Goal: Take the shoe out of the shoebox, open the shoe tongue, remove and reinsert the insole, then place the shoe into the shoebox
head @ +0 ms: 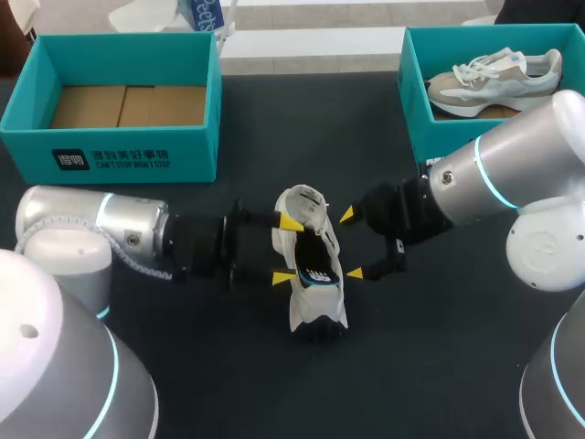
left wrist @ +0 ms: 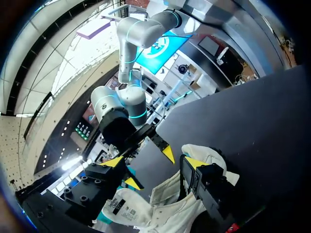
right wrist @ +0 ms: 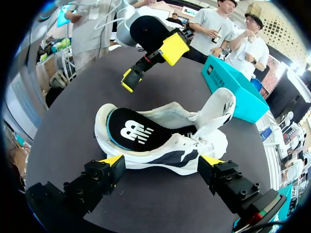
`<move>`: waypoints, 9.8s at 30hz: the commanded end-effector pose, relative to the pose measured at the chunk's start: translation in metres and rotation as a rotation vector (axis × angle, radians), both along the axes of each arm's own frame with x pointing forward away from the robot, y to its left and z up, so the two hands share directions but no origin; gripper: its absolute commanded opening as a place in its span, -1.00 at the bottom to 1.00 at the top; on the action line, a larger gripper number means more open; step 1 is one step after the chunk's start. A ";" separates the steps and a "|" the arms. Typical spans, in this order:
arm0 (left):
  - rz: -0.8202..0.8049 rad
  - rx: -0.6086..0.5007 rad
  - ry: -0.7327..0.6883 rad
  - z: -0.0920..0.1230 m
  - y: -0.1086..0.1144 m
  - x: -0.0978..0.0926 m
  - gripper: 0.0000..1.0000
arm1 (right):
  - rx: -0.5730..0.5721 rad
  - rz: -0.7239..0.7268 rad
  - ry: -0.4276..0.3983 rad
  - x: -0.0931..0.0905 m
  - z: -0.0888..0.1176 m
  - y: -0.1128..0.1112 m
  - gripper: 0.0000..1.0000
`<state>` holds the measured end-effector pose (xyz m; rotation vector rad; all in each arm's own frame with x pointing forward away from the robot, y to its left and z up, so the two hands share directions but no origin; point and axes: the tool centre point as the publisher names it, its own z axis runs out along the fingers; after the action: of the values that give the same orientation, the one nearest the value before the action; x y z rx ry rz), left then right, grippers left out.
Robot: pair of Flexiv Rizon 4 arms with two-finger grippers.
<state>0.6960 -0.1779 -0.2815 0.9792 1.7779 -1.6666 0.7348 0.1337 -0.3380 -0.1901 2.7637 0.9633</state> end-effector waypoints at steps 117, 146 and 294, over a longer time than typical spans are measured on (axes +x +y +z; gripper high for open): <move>-0.627 1.166 -0.243 0.016 0.000 0.002 -1.00 | -0.250 -0.016 0.188 0.005 0.151 -0.143 1.00; -0.586 1.203 -0.236 -0.025 -0.011 -0.002 -1.00 | -0.250 -0.016 0.188 0.005 0.151 -0.143 1.00; -0.370 1.214 -0.375 -0.126 -0.033 0.027 -1.00 | -0.250 -0.016 0.188 0.005 0.151 -0.143 1.00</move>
<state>0.7258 -0.2095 -0.4051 2.0313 2.3706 -0.3237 0.7388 -0.0097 -0.1867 -0.1208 3.0475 0.6637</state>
